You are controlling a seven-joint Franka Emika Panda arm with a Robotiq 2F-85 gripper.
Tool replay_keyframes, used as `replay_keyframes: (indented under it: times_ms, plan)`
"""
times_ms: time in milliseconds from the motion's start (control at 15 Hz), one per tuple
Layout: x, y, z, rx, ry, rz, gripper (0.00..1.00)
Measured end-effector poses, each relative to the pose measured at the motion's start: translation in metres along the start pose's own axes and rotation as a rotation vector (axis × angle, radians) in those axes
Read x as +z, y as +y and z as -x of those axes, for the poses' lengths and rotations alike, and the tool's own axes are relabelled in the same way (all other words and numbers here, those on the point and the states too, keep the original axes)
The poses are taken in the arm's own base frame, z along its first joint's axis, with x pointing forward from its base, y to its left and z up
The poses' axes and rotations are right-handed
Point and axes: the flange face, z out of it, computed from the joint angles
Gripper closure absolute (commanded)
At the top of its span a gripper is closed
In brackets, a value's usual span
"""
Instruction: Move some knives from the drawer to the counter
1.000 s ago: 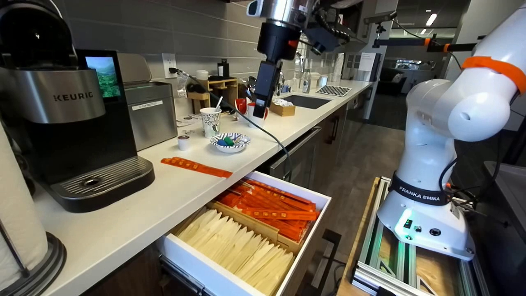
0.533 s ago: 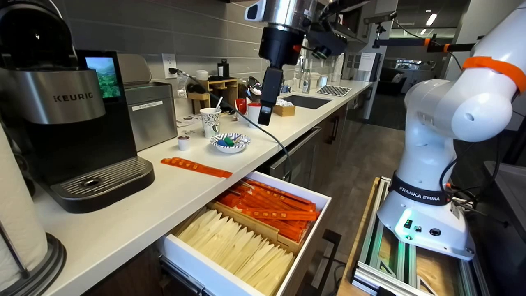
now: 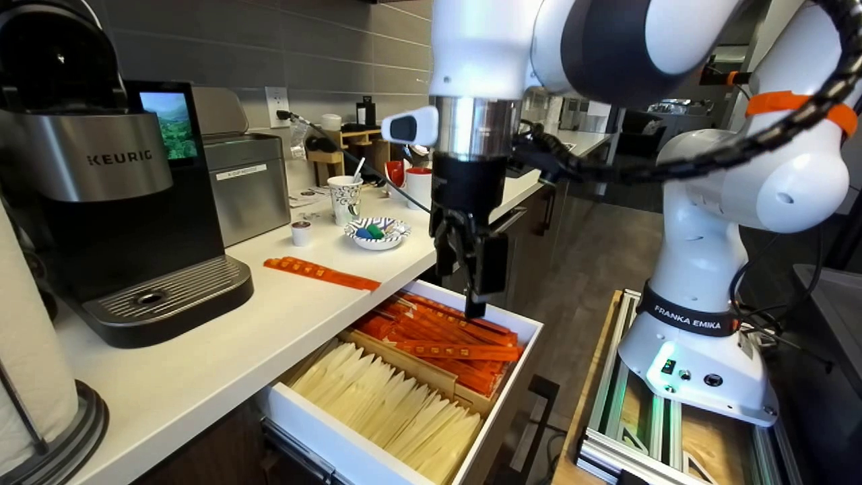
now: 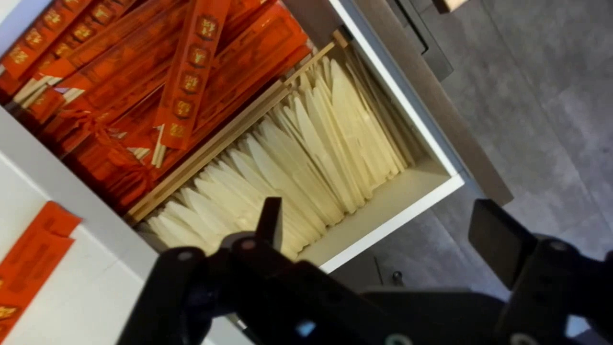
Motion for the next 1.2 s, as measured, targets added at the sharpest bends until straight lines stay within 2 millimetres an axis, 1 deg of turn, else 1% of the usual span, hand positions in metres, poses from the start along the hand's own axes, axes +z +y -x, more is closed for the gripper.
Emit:
replay_keyframes:
  times_ms: [267, 400, 467, 600, 867, 1000, 1200]
  plan:
    - [0.055, -0.031, -0.011, -0.204, -0.093, 0.057, 0.00]
    - [0.076, -0.041, -0.017, -0.311, -0.122, 0.104, 0.00]
    - [0.084, -0.043, -0.020, -0.338, -0.135, 0.110, 0.00]
    - [0.092, -0.043, -0.025, -0.355, -0.148, 0.106, 0.00]
    - [0.091, -0.042, -0.029, -0.365, -0.145, 0.104, 0.00]
    - [0.095, -0.045, -0.034, -0.441, -0.108, 0.106, 0.00]
    - [0.111, -0.047, -0.044, -0.584, -0.034, 0.089, 0.00]
